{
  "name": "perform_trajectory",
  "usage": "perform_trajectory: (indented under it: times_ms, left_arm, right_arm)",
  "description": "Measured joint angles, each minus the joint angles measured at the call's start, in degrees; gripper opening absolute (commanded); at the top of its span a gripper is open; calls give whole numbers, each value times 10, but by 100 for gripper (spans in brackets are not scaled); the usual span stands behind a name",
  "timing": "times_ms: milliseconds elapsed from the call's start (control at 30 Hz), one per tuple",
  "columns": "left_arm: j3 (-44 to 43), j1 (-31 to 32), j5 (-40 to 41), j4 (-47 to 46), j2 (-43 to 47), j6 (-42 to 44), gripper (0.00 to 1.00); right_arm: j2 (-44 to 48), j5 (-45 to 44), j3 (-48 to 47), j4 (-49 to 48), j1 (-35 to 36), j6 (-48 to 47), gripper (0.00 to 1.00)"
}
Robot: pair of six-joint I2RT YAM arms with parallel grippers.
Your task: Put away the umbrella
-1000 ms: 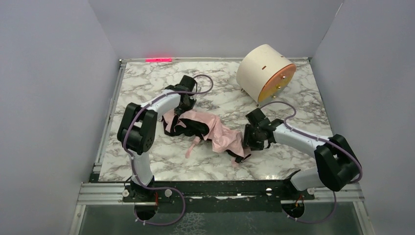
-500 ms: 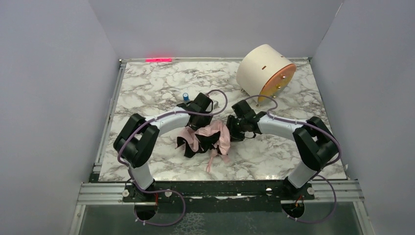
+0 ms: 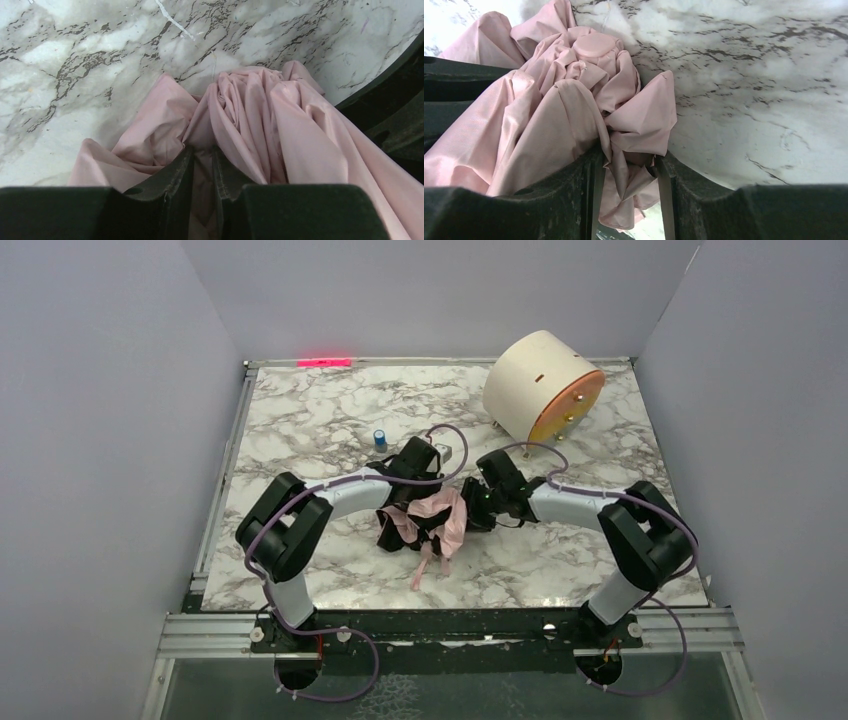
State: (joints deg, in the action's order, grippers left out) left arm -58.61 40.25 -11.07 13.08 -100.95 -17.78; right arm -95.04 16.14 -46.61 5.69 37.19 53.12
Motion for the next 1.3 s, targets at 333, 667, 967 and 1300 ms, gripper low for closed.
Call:
perform_trajectory:
  times_ms: [333,667,967,1300]
  left_arm:
    - [-28,-13,7,34,40,7,64]
    - [-82,-145,69,101,239,49,74]
    - [-15,-188,176,171,262,41,42]
    - [44,-136,130,130,152,21,29]
  right_arm:
    - [77,-104,15,93,20,-41,52]
    - [220,-172,30,196,22,-91,57]
    - [243,-352,6,333,22,-95,50]
    - [133,-305,11,303,9,-123,31]
